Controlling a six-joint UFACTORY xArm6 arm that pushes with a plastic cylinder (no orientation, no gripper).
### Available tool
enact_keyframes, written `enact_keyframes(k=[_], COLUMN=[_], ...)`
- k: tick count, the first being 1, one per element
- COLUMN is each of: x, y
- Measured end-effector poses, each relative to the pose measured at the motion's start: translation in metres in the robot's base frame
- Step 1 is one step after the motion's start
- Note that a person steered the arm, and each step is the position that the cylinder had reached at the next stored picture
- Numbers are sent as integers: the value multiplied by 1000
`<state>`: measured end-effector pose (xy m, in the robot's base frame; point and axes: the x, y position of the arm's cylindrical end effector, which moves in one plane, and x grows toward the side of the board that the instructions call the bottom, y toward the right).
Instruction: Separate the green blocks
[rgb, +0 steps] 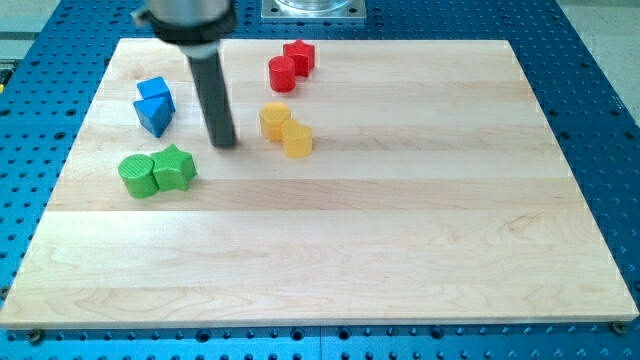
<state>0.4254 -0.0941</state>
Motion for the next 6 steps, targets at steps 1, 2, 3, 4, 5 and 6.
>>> enact_keyframes(k=[1, 2, 3, 4, 5, 6], x=[77, 95, 65, 42, 21, 53], y=[-22, -93, -101, -91, -89, -119])
